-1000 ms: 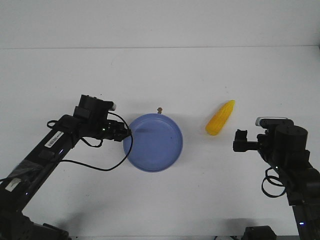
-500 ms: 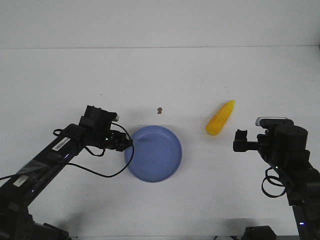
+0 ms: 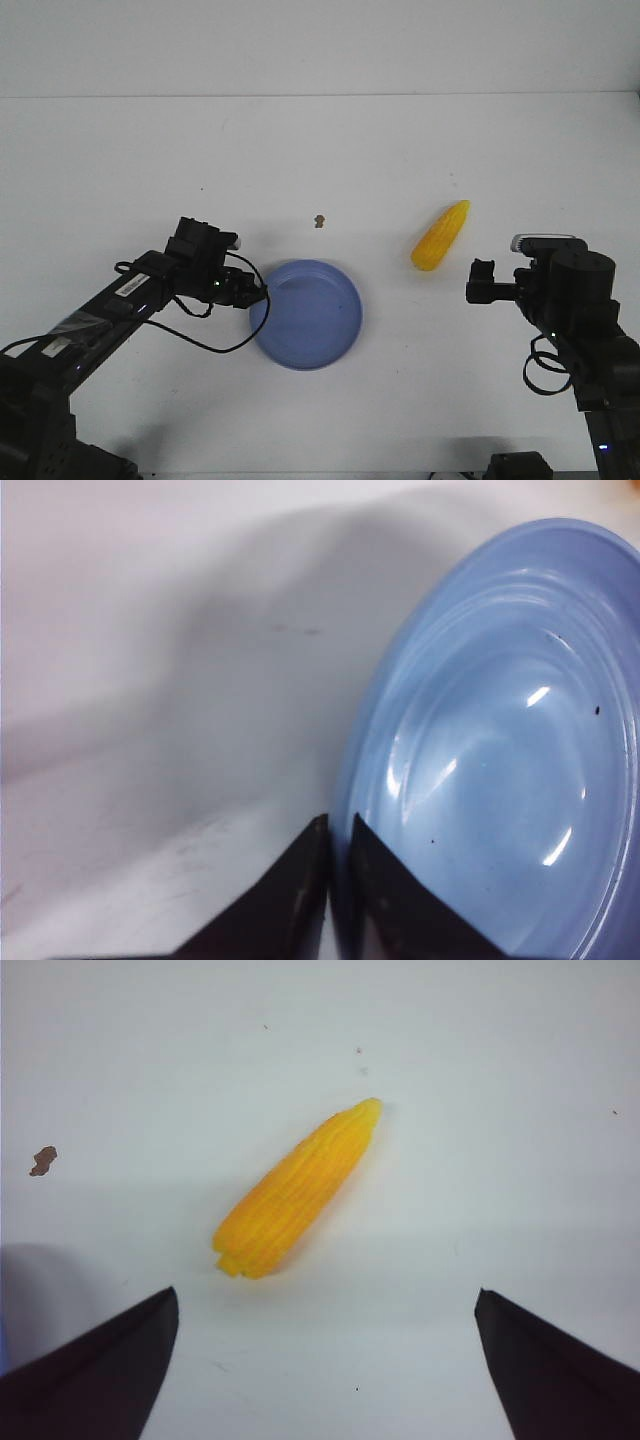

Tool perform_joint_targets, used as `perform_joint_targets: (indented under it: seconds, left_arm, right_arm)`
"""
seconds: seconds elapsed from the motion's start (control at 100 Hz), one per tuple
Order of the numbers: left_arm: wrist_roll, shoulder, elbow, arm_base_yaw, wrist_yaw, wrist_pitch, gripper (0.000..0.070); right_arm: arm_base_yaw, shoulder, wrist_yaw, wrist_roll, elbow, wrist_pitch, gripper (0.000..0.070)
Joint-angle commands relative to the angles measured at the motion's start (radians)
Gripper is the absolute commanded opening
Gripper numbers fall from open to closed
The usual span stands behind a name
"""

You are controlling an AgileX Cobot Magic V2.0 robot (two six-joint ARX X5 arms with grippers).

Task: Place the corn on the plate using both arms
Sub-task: 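Push the blue plate with the left gripper toward the table center, then withdraw the left gripper from the plate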

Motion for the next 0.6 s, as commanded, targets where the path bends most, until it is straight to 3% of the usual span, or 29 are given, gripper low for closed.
perform_joint_targets:
  seconds: [0.0, 0.48, 0.59]
  left_arm:
    - [0.012, 0.037, 0.013, -0.005, 0.005, 0.005, 0.0011]
    - [0.015, 0.092, 0.013, -0.005, 0.005, 0.007, 0.0019]
    - [0.015, 0.092, 0.013, -0.005, -0.001, 0.007, 0.0097]
  right_arm:
    - [0.001, 0.006, 0.001, -0.008, 0.022, 0.009, 0.0623]
    - [0.001, 0.006, 0.001, -0.008, 0.022, 0.009, 0.0623]
    - [0.001, 0.006, 0.001, -0.008, 0.022, 0.01, 0.0623]
